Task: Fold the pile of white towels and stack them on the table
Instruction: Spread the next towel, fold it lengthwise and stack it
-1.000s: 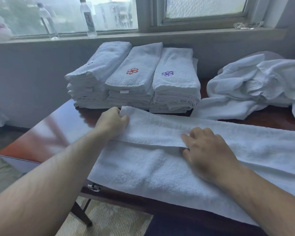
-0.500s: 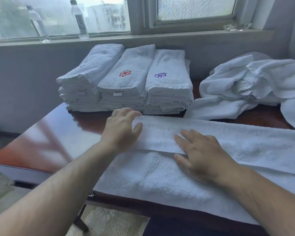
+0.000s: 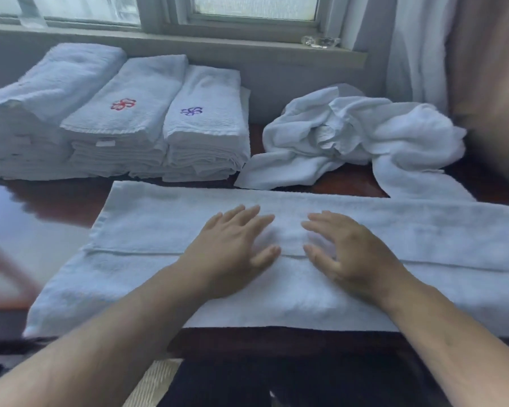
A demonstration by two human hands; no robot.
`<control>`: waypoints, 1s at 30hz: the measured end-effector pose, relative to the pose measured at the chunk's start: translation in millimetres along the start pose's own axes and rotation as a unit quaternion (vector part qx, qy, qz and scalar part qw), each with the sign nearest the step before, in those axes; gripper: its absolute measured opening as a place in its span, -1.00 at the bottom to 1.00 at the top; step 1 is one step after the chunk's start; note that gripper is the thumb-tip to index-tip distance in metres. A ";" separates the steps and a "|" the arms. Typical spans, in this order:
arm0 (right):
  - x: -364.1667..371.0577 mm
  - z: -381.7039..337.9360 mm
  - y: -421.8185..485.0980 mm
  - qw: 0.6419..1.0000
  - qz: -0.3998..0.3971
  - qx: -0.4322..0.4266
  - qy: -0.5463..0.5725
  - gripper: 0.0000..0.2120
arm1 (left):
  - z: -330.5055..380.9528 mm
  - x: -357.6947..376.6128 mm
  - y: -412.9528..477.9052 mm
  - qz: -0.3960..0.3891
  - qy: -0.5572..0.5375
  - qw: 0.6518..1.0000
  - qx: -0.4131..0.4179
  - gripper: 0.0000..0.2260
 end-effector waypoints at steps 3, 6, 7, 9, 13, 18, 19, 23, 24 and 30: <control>-30.8 62.7 -27.3 0.993 0.038 0.110 0.009 -0.52 | 37.9 12.0 17.9 -0.005 -0.017 0.999 0.040 -0.38; -30.4 116.3 -49.4 0.968 -0.063 0.232 -0.076 -0.36 | 51.8 27.6 32.7 -0.038 0.042 0.997 0.044 -0.38; -27.1 124.0 -51.3 0.964 -0.083 0.237 -0.092 -0.32 | 50.3 29.6 36.4 -0.043 0.066 0.996 0.039 -0.39; -20.8 125.1 -45.5 0.966 -0.090 0.222 -0.101 -0.26 | 42.0 28.5 40.3 -0.049 0.086 0.995 0.028 -0.39; -8.4 108.6 -21.9 0.971 -0.090 0.196 -0.099 -0.24 | 15.4 23.9 32.1 -0.064 0.092 0.994 -0.001 -0.34; -7.0 89.5 -4.0 0.983 -0.076 0.164 -0.046 -0.39 | -2.0 20.0 31.4 -0.084 0.097 0.991 -0.050 -0.36; -12.6 89.4 -5.2 0.986 -0.057 0.156 -0.004 -0.45 | 3.1 19.5 35.0 -0.081 0.098 0.991 -0.052 -0.38; -43.8 117.8 -28.7 0.978 0.050 0.202 0.016 -0.58 | 61.3 27.0 58.7 -0.048 0.054 0.996 0.047 -0.42; -51.1 132.2 -37.5 0.967 0.061 0.243 -0.037 -0.54 | 79.7 30.3 64.9 -0.038 0.034 0.996 0.079 -0.44; -53.1 197.9 -81.1 0.912 -0.033 0.397 -0.102 -0.28 | 132.5 59.3 77.2 -0.029 0.045 0.986 0.156 -0.42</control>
Point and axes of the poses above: each hand's wrist, its own y-axis towards the middle knuckle, its own x-axis out of the palm, z = x × y, the point moved 6 cm from there along y, towards the middle knuckle, and after that the axes turned 3 degrees about -z, right-handed, at the moved point
